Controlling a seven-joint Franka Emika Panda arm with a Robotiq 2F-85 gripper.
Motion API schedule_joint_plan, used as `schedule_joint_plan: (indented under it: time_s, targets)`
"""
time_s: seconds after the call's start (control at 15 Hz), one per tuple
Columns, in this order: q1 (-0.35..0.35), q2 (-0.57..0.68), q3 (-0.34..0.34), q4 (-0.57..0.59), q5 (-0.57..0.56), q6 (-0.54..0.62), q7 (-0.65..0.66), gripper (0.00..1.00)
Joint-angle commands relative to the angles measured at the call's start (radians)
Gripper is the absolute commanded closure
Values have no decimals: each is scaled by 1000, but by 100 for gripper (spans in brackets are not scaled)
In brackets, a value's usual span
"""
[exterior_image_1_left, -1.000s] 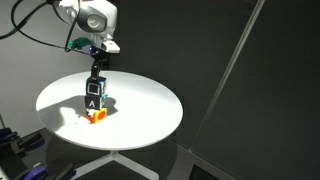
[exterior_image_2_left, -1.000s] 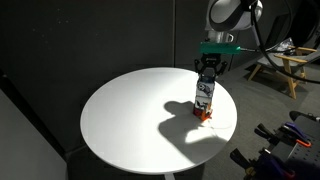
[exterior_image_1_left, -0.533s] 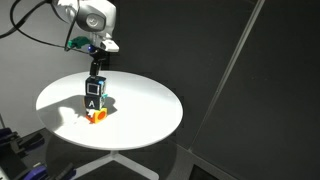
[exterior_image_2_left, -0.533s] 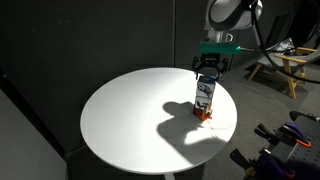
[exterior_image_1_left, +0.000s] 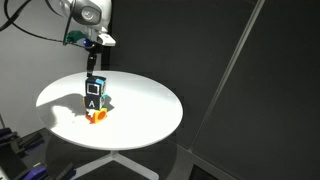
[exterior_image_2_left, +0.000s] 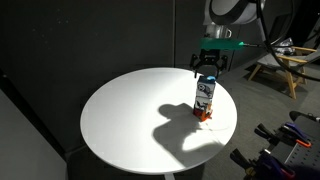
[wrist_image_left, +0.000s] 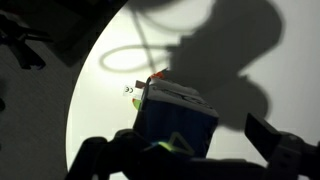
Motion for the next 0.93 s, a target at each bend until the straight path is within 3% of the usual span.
schedule_joint_plan:
  time_s: [0.0, 0.87]
  targets:
    - [5, -69, 15, -36, -3, -33, -95, 0]
    - [25, -233, 61, -166, -45, -73, -545, 0]
